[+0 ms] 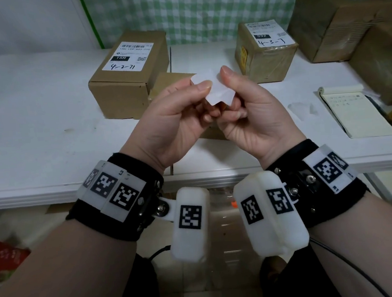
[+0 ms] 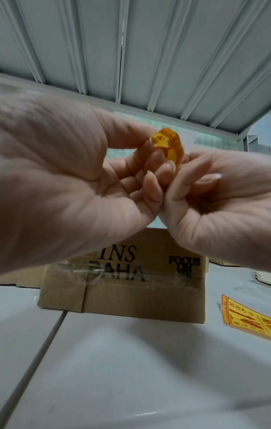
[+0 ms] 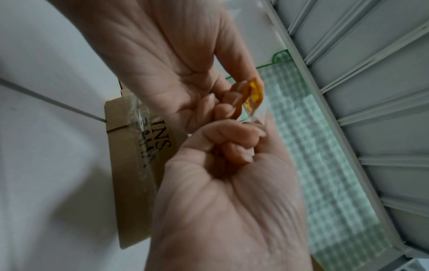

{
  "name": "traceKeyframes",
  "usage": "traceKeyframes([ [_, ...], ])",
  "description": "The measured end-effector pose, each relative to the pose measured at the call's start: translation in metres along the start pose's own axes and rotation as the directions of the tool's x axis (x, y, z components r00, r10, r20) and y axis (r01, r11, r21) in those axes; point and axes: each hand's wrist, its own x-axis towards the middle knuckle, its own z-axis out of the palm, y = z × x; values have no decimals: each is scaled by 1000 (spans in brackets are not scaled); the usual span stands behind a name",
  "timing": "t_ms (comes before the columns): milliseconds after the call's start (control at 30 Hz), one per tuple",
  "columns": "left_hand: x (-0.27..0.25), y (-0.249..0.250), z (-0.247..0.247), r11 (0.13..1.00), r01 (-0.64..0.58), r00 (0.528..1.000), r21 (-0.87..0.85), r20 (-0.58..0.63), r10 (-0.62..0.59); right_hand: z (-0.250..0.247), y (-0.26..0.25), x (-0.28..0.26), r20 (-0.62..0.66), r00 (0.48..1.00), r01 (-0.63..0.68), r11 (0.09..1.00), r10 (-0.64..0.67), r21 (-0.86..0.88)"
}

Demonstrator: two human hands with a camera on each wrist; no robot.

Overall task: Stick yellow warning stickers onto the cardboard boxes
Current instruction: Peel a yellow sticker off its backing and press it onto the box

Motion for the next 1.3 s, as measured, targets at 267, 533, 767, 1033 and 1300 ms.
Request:
traceKeyframes([
  [267, -1, 2, 2, 999, 30, 999, -30, -12, -30, 1, -7, -3, -103, 994, 18, 986, -35, -165],
  [533, 1, 6, 5, 999, 5, 989, 39, -148, 0, 1, -7, -7, -36, 995, 63, 847, -97, -527],
  [767, -1, 7, 8, 990, 46, 991, 133, -128, -29, 2, -1, -3, -102, 966, 153, 844, -237, -514],
  [1033, -1, 5, 2, 989, 20, 996, 143, -90, -7, 4, 0, -3, -43, 982, 143, 872, -184, -468],
  [1300, -2, 5, 2, 1000, -4, 997, -7, 74, 5, -1, -2, -1, 76, 993, 98, 981, -86, -169],
])
